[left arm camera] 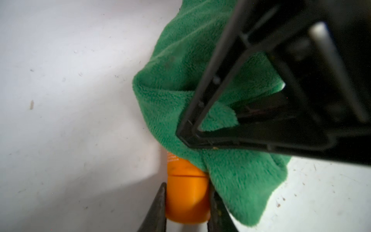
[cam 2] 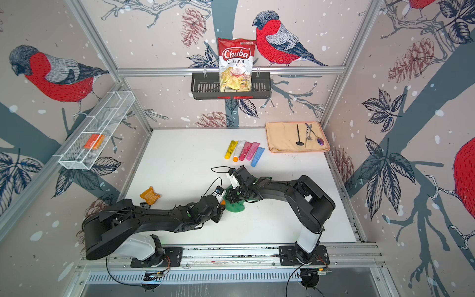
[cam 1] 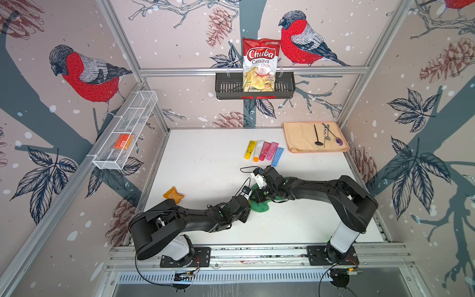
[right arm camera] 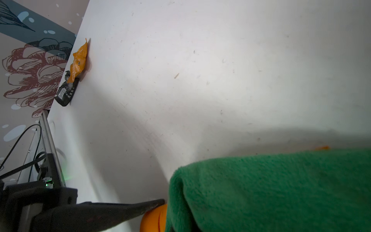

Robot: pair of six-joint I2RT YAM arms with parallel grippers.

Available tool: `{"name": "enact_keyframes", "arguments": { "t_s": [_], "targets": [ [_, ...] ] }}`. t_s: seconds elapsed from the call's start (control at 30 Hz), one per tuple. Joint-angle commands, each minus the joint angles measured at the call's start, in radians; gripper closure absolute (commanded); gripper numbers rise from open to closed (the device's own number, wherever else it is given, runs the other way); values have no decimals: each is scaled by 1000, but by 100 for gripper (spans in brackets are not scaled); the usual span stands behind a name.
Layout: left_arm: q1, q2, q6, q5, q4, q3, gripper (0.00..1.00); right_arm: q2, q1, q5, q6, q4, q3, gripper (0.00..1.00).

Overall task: Wipe the surface of the toothpaste tube
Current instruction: Wipe the dirt from the toothpaste tube.

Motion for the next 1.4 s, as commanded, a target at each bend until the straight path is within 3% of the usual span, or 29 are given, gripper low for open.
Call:
{"name": "enact_keyframes", "arguments": {
  "t_s": [0.0,0.23,0.53,0.73,1.03,1.37],
  "targets": [
    [-2,0,13,34,-38,-1,94,48,-39,431,-21,-155,12,98],
    [-1,-2,16,33,-39,-1,94,42,-95,586,-12,-212,28,99],
    [-2,-5,16,32,-40,-2,94,11,-112,629,-11,-218,28,99],
    [-2,-2,16,31,-40,-2,94,-47,-74,444,-23,-137,-1,98],
    [-2,1,14,30,-41,1,94,-101,70,125,3,-13,-19,98],
    [-2,-2,12,30,-37,1,95,-180,63,-28,41,111,-103,98]
  ]
}}
